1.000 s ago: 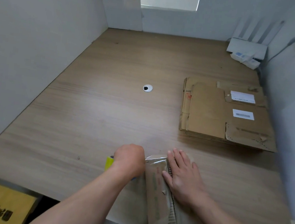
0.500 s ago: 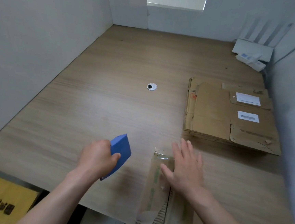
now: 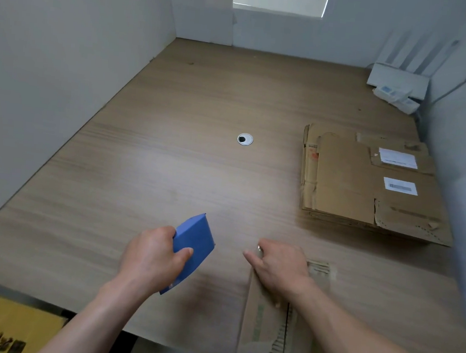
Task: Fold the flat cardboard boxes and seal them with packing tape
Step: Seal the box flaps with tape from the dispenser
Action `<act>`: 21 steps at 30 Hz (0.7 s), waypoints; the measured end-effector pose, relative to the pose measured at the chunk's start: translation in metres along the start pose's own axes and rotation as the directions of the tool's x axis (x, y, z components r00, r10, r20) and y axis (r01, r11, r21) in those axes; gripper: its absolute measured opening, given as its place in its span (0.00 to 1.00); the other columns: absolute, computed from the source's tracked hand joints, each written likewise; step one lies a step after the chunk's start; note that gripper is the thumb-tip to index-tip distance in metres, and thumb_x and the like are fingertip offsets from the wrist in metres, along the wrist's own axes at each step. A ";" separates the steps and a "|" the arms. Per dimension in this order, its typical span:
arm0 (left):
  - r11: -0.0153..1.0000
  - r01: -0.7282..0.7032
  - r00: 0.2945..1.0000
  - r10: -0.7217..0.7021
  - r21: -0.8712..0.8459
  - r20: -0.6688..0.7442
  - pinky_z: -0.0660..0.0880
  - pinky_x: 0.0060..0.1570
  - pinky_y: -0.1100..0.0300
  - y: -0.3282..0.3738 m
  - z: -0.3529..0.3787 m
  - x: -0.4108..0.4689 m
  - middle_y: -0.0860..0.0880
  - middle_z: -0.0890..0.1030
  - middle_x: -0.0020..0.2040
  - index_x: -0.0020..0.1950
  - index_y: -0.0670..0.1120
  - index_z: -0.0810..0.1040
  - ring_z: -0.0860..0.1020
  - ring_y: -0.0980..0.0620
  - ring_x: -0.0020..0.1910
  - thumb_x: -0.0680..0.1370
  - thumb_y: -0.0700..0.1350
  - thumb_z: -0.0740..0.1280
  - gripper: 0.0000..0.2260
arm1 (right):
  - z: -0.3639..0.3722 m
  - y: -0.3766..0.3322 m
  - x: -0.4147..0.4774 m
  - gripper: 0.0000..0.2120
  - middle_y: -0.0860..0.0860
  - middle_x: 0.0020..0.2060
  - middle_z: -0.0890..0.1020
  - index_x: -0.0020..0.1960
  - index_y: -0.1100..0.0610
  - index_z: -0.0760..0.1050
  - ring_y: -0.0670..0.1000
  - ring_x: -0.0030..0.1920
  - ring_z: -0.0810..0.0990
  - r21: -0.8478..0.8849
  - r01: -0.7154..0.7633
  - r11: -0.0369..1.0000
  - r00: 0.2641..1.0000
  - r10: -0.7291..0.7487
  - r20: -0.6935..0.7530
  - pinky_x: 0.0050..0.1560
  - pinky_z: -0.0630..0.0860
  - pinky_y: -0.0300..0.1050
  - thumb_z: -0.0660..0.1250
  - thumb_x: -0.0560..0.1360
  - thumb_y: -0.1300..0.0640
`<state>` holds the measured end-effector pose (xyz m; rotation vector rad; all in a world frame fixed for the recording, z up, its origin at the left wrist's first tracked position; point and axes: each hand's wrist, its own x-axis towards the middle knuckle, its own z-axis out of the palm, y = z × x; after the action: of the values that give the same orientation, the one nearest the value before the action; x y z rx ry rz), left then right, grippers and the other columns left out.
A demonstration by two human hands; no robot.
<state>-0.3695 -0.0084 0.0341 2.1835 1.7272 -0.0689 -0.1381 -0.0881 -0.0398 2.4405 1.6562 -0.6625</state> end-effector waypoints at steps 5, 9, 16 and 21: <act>0.997 -0.073 0.997 0.072 -0.030 -0.010 0.75 0.32 0.58 -0.002 -0.002 0.013 0.54 0.78 0.36 0.42 0.51 0.75 0.77 0.54 0.34 0.75 0.55 0.67 0.09 | -0.012 0.029 -0.015 0.40 0.48 0.80 0.58 0.81 0.51 0.52 0.51 0.80 0.55 0.145 -0.074 0.987 0.983 0.097 -0.158 0.76 0.55 0.58 0.45 0.77 0.28; 0.986 -0.160 0.986 0.158 -0.038 -0.058 0.77 0.35 0.56 0.001 0.010 0.025 0.53 0.79 0.38 0.46 0.51 0.75 0.78 0.51 0.36 0.75 0.55 0.67 0.09 | 0.004 0.081 -0.045 0.34 0.51 0.78 0.65 0.79 0.53 0.60 0.51 0.77 0.62 0.262 -0.201 0.944 0.957 0.246 -0.154 0.75 0.59 0.48 0.51 0.80 0.33; 0.910 -0.384 0.904 0.405 0.159 -0.139 0.68 0.28 0.57 -0.025 0.081 0.052 0.44 0.82 0.38 0.49 0.43 0.77 0.79 0.40 0.32 0.68 0.48 0.79 0.17 | 0.036 0.081 -0.065 0.30 0.52 0.74 0.70 0.79 0.49 0.61 0.54 0.72 0.70 0.579 -0.255 0.774 0.926 0.368 -0.084 0.69 0.66 0.45 0.60 0.81 0.40; 0.948 -0.311 0.950 0.312 0.074 0.003 0.74 0.36 0.51 -0.046 0.117 0.045 0.42 0.81 0.46 0.57 0.41 0.77 0.77 0.40 0.44 0.72 0.45 0.75 0.17 | 0.040 0.083 -0.065 0.35 0.53 0.77 0.66 0.81 0.47 0.51 0.56 0.75 0.67 0.665 -0.249 0.705 0.933 0.359 -0.031 0.70 0.65 0.48 0.60 0.80 0.39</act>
<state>-0.3805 0.0065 -0.0980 2.4860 1.3821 -0.0430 -0.0938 -0.1901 -0.0607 3.2283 1.1082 -1.1772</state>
